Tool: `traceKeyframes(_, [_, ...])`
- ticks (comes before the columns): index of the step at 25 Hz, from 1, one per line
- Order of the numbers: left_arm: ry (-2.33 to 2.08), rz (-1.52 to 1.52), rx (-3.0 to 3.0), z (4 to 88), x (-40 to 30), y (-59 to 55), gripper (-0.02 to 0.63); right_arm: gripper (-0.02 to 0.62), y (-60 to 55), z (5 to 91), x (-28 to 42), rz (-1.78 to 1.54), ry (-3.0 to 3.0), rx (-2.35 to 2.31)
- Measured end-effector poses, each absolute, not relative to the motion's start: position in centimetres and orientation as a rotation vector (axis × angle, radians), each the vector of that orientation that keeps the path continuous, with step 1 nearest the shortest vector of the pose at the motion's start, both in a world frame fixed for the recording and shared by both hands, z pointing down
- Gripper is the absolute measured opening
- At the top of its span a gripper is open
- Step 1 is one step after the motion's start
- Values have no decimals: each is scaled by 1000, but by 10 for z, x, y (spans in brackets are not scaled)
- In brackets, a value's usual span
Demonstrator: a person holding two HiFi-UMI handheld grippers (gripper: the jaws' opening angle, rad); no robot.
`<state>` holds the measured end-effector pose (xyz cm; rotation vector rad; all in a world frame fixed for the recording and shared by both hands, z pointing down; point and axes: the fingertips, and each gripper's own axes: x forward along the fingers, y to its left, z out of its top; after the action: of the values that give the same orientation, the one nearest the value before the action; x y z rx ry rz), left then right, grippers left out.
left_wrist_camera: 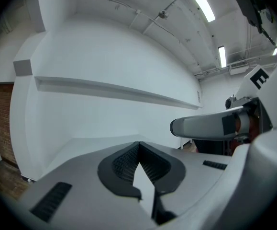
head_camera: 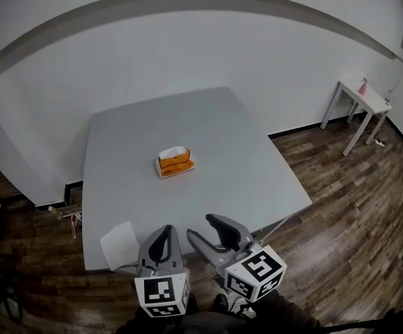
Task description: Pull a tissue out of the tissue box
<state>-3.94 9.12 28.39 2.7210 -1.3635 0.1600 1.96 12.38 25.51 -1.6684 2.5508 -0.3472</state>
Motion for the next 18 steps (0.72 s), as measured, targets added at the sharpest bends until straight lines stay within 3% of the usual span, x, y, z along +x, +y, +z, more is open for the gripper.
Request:
traceKeyframes(14, [-1392,137,2758,274,-9,88,0,114,122,243,44,-253,2550,-1618])
traceKeyframes(18, [-1404,153,2758,266,2,93,0,110,124,239,57,-260,2558,-1624])
